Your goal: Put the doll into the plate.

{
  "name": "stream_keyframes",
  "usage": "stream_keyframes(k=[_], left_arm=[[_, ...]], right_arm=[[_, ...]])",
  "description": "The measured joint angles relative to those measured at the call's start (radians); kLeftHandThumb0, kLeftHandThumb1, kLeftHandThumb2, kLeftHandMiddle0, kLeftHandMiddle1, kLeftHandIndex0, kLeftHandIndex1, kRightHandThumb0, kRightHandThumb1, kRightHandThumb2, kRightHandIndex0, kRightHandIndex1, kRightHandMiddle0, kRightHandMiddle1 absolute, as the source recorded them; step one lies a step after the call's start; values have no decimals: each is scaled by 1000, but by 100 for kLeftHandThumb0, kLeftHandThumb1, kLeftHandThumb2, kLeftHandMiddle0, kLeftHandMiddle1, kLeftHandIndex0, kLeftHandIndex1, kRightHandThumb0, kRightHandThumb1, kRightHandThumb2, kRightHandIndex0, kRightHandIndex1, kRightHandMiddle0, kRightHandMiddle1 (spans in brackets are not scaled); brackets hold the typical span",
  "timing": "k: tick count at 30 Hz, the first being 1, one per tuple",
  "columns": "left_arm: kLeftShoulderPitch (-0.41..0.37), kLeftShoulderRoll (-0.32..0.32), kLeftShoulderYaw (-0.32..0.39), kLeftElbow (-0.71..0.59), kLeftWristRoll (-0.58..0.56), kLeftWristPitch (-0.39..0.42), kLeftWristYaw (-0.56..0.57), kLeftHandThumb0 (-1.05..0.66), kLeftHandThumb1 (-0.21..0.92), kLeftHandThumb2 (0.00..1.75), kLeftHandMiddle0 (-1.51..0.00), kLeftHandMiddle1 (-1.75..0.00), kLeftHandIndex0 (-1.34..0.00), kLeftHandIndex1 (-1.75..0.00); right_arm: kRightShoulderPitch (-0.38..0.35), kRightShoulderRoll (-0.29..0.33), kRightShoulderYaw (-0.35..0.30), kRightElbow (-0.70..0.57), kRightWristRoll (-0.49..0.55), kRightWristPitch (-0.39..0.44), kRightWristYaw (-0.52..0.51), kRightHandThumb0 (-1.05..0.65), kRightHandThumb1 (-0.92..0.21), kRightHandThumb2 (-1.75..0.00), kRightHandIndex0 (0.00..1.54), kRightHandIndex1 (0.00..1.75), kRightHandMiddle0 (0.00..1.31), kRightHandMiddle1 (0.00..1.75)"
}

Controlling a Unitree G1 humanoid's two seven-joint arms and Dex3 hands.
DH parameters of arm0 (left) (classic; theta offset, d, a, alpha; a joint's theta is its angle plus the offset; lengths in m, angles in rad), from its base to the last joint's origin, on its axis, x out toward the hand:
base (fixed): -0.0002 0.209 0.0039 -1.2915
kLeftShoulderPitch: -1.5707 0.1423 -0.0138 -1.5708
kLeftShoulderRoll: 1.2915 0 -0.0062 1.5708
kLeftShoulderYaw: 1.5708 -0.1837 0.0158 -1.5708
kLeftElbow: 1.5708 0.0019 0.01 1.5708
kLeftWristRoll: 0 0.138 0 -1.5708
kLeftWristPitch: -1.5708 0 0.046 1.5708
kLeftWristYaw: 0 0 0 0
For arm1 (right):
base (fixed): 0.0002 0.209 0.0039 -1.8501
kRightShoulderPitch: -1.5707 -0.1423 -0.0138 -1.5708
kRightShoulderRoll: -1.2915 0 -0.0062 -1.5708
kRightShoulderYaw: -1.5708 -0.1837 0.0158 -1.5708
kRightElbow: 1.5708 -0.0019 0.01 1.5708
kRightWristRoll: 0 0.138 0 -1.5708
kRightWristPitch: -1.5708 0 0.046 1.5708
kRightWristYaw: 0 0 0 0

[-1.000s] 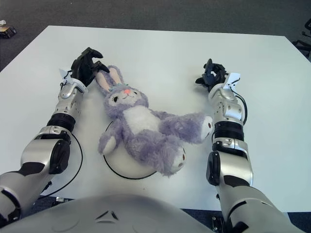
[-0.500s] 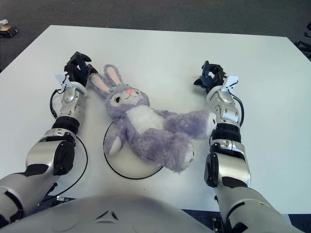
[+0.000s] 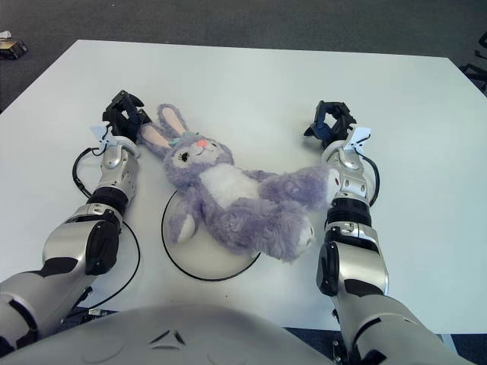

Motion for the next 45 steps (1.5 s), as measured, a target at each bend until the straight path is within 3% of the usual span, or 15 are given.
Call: stream_keyframes(k=[11, 19, 27, 33, 45], left_arm=[[-19, 0, 50, 38, -12, -23, 12, -45, 75, 93, -128, -175, -92, -175], [-53, 12, 105, 95, -45, -43, 17, -45, 76, 92, -124, -175, -88, -175], [-62, 15, 116, 118, -44, -72, 68, -44, 79, 92, -123, -175, -86, -175], [-83, 48, 82, 126, -8, 46, 37, -44, 81, 91, -122, -175, -86, -175], [-96, 126, 13, 117, 35, 237, -168, -47, 83, 89, -131, -175, -97, -175]], right_arm=[[11, 5, 31, 55, -68, -138, -30, -38, -71, -81, 86, 175, 32, 175], [14, 15, 52, 73, -108, -193, -73, -38, -69, -84, 78, 175, 33, 175], [15, 19, 60, 93, -119, -231, -94, -39, -67, -87, 71, 175, 35, 175], [15, 19, 62, 119, -120, -274, -101, -39, -65, -89, 69, 175, 36, 175], [28, 21, 76, 154, -150, -390, -118, -40, -59, -97, 73, 175, 40, 175]])
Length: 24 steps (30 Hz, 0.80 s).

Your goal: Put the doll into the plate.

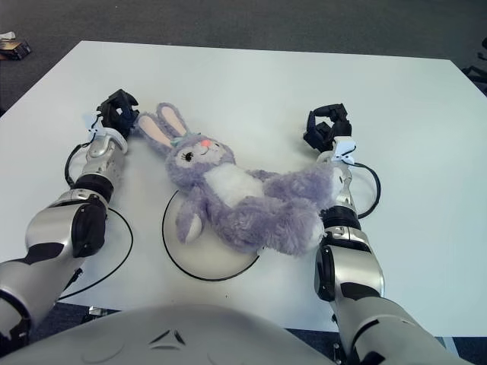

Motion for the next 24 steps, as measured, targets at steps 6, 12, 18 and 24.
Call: stream_keyframes(k=[6, 12, 18, 24], left_arm=[[2, 15, -32, -9, 20, 30, -44, -47, 82, 88, -133, -175, -99, -175], [16, 20, -69, -19, 47, 34, -71, -47, 82, 88, -135, -175, -101, -175], [26, 29, -96, -29, 61, 34, -121, -47, 81, 88, -135, -175, -102, -175], [38, 28, -107, -41, 65, 28, -146, -46, 78, 90, -134, -175, -101, -175]], right_arm=[[14, 4, 4, -2, -6, -51, -7, -41, -54, -103, 79, 175, 44, 175], [24, 14, -13, -4, 9, -107, -5, -43, -49, -110, 86, 175, 48, 175], [31, 20, -26, 8, 28, -171, 16, -44, -44, -117, 93, 175, 52, 175], [37, 22, -34, 13, 39, -201, 30, -45, -40, -121, 99, 175, 55, 175]])
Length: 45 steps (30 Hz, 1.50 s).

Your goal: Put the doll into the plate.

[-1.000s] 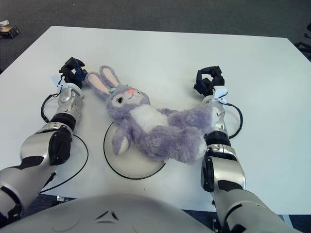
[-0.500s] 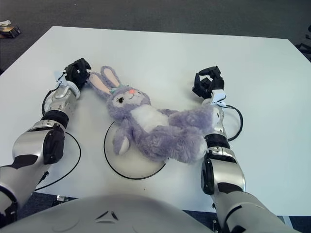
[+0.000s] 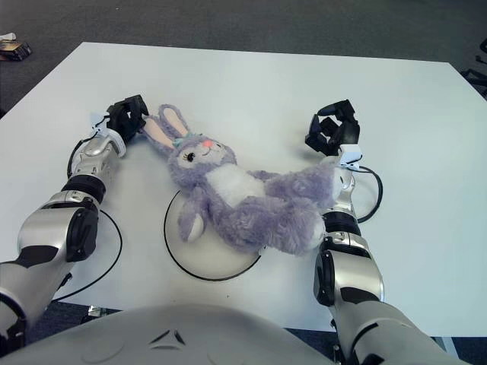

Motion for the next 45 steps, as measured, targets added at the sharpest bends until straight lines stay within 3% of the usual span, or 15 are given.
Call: stream_keyframes(k=[12, 23, 30, 45], left_arm=[[53, -30, -7, -68, -1, -45, -13, -44, 71, 94, -130, -175, -96, -175], [157, -95, -28, -233, 6, -84, 21, -45, 67, 95, -125, -175, -95, -175], [220, -111, -57, -318, 30, -119, 62, -44, 67, 96, -125, -175, -94, -175], [249, -123, -86, -369, 53, -149, 98, -41, 68, 98, -125, -175, -89, -175]], right_arm=[[76, 15, 3, -144, 17, -7, 46, -46, -37, -125, 110, 175, 57, 175], [237, 44, 31, -484, 26, 170, 59, -46, -38, -124, 111, 175, 56, 175], [319, 77, 36, -633, 27, 275, 33, -46, -37, -124, 112, 175, 57, 175], [346, 98, 30, -689, 18, 298, -9, -47, -34, -129, 116, 175, 60, 175]])
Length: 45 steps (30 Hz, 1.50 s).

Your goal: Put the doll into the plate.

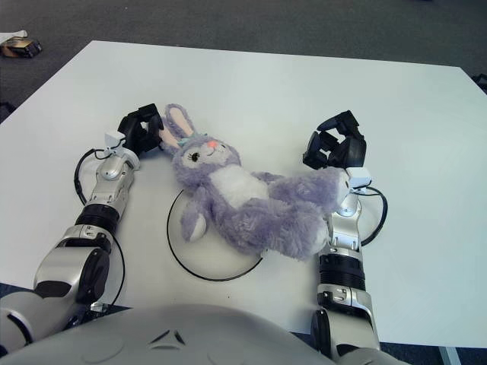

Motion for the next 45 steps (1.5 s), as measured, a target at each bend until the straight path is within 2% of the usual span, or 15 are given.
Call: stream_keyframes(k=[12, 19, 22, 26, 34, 45], left_arm=[[7, -3, -10, -13, 2, -7, 2, -43, 71, 99, -129, -175, -95, -175], [11, -10, -12, -24, 2, -6, 10, -42, 72, 99, -129, -175, -90, -175], [15, -13, -13, -31, 2, -2, 15, -43, 55, 109, -125, -175, -63, -175], [19, -20, -12, -40, -1, 30, 23, -42, 53, 106, -119, -175, -49, -175], [26, -51, 6, -66, -25, 67, 39, -40, 60, 97, -115, -175, -40, -175], [24, -76, 30, -68, -45, 74, 84, -40, 59, 97, -118, -175, -40, -175]], right_arm=[[20, 11, -4, -42, 0, 5, -1, -48, -33, -130, 116, 175, 60, 175], [32, 16, -10, -67, 12, 30, 1, -48, -33, -129, 117, 175, 60, 175], [35, 16, -14, -73, 18, 40, 7, -47, -35, -127, 118, 175, 59, 175], [39, 16, -16, -82, 26, 61, 16, -46, -38, -124, 116, 175, 56, 175], [46, 16, -29, -95, 40, 99, 32, -45, -43, -117, 112, 175, 52, 175], [50, 13, -48, -100, 55, 145, 50, -43, -47, -112, 108, 175, 49, 175]])
